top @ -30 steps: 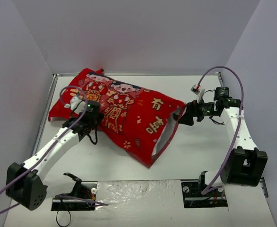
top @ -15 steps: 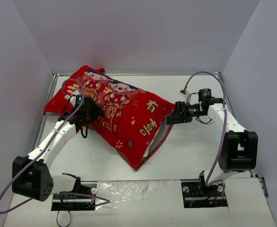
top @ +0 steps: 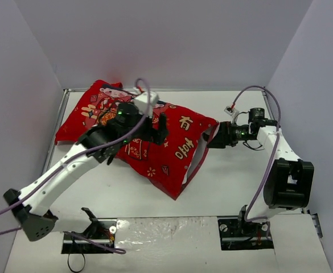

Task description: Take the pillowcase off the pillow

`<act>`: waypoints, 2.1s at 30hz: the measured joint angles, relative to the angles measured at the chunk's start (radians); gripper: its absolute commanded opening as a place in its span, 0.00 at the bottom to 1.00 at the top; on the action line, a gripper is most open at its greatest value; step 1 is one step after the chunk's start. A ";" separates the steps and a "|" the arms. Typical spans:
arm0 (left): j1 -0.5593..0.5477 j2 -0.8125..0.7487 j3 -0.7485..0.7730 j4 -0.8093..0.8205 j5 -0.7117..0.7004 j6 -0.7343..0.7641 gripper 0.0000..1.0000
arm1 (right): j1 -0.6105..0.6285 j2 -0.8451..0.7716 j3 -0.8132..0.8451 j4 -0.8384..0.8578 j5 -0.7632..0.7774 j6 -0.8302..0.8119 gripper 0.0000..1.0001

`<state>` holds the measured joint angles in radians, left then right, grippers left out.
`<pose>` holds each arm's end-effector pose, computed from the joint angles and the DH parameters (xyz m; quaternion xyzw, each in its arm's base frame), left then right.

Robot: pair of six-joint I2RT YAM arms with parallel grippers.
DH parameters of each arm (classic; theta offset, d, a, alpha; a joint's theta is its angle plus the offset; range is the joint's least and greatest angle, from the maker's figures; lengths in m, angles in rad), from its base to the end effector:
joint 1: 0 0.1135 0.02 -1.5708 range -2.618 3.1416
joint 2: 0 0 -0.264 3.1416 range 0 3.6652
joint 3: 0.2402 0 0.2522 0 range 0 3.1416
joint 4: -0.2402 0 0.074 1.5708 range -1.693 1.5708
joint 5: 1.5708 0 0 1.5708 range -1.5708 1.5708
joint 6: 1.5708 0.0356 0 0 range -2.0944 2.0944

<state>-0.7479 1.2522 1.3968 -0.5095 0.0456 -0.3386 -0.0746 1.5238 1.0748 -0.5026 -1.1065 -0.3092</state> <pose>0.1993 -0.1871 0.4198 0.1800 0.8036 -0.3091 0.4756 0.3080 0.0089 0.2517 -0.2538 0.7861 0.4418 0.3499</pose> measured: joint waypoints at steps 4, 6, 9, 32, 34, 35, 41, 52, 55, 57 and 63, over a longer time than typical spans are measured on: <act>-0.126 0.238 0.163 -0.011 -0.077 0.073 0.91 | -0.106 0.032 0.000 0.001 -0.041 -0.008 0.83; -0.156 0.370 0.212 -0.013 -0.107 0.105 0.91 | -0.145 0.040 0.000 0.001 -0.046 -0.013 0.83; -0.161 0.502 0.258 -0.042 -0.138 0.138 0.88 | -0.161 0.040 0.000 0.001 -0.047 -0.019 0.83; -0.201 0.765 0.597 -0.262 -0.395 0.137 0.60 | -0.066 0.050 -0.002 0.003 -0.009 -0.013 0.79; -0.188 0.739 0.581 -0.248 -0.346 0.119 0.71 | -0.047 0.054 -0.002 0.003 -0.006 -0.008 0.79; -0.185 0.727 0.575 -0.242 -0.324 0.115 0.75 | -0.046 0.056 -0.002 0.003 -0.004 -0.006 0.79; -0.229 0.703 0.534 -0.225 -0.240 0.104 0.75 | -0.072 0.058 -0.002 0.003 0.013 -0.003 0.79; -0.347 0.747 0.467 -0.248 -0.444 0.090 0.75 | -0.102 0.061 -0.002 0.004 0.034 -0.002 0.79; -0.364 0.784 0.484 -0.254 -0.515 0.080 0.76 | -0.102 0.061 -0.002 0.005 0.037 -0.002 0.79; -0.376 0.803 0.487 -0.253 -0.552 0.074 0.79 | -0.102 0.061 -0.002 0.005 0.038 -0.002 0.79; -0.443 0.864 0.537 -0.260 -0.689 0.047 0.79 | -0.102 0.062 -0.002 0.005 0.041 -0.002 0.79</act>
<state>-1.1904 2.1159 1.9343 -0.7696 -0.6434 -0.2916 -0.1768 1.5856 1.0729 -0.4973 -1.0653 -0.3111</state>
